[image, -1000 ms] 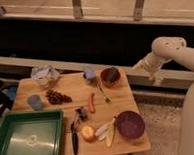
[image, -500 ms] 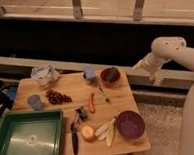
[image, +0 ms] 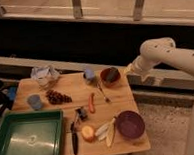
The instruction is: Place banana in purple bowl
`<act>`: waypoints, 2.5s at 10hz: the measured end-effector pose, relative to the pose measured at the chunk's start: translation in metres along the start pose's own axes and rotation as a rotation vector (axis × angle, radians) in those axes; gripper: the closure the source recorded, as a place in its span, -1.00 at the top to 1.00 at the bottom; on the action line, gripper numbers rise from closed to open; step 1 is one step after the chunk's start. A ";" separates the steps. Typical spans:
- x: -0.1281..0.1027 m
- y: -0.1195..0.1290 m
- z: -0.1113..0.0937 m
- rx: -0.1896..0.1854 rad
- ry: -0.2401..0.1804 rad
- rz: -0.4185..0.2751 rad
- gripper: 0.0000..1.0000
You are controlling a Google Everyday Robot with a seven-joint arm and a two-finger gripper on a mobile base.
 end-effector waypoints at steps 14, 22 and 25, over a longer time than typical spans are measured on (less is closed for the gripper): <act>0.085 0.061 0.034 -0.024 0.107 -0.215 0.41; 0.158 0.072 0.107 -0.005 0.325 -0.247 0.41; 0.164 0.066 0.110 0.004 0.349 -0.241 0.41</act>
